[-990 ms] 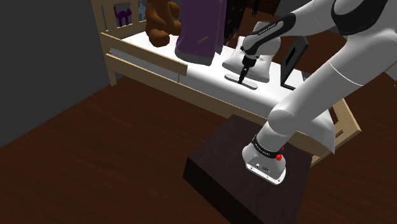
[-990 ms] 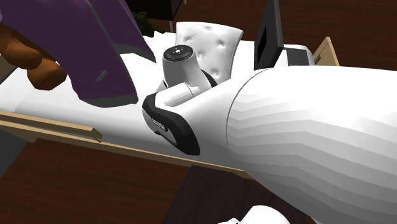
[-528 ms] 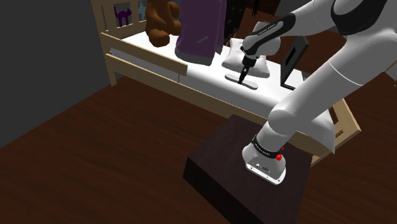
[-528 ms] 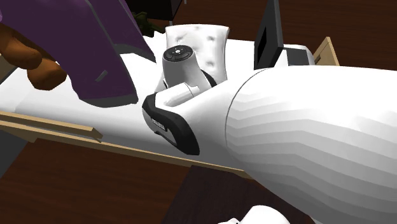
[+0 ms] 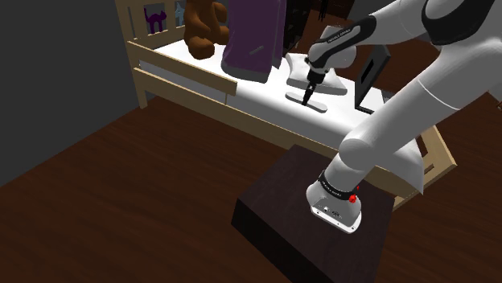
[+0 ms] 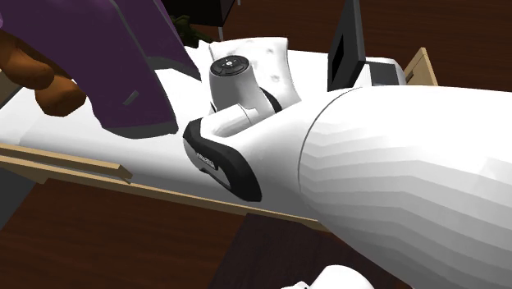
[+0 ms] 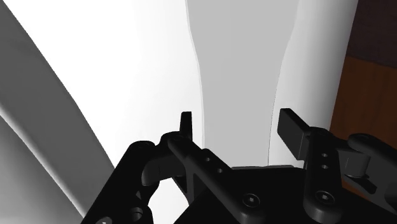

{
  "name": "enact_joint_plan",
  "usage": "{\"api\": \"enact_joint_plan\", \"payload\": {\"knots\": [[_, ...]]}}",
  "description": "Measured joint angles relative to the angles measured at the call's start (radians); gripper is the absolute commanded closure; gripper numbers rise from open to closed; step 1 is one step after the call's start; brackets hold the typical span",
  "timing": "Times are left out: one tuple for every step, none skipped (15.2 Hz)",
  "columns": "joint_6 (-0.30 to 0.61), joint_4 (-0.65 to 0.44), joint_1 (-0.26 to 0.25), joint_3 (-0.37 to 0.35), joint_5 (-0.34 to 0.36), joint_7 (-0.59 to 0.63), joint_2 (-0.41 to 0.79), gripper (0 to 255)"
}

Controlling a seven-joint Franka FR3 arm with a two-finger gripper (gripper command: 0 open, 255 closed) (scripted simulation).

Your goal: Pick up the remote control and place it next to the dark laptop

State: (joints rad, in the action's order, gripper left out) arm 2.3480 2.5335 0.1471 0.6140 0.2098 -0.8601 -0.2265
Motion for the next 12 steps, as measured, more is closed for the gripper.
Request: {"api": "enact_joint_plan", "payload": {"knots": [[-0.015,-0.003,0.003,-0.003,0.006,0.004,-0.013,255],[-0.028,-0.011,0.003,-0.006,0.007,0.006,-0.018,255],[-0.043,-0.018,0.005,-0.008,0.01,0.007,-0.027,255],[-0.059,-0.023,0.007,-0.012,0.014,0.01,-0.038,255],[-0.077,-0.031,0.009,-0.016,0.018,0.013,-0.05,255],[-0.094,-0.038,0.009,-0.022,0.02,0.019,-0.06,255],[-0.11,-0.046,0.009,-0.025,0.022,0.021,-0.068,255],[-0.126,-0.052,0.011,-0.028,0.025,0.022,-0.078,255],[-0.142,-0.056,0.014,-0.033,0.03,0.026,-0.091,255],[-0.157,-0.066,0.014,-0.035,0.03,0.025,-0.096,255],[-0.172,-0.075,0.015,-0.038,0.03,0.027,-0.103,255],[-0.189,-0.084,0.015,-0.043,0.031,0.029,-0.111,255]]}}
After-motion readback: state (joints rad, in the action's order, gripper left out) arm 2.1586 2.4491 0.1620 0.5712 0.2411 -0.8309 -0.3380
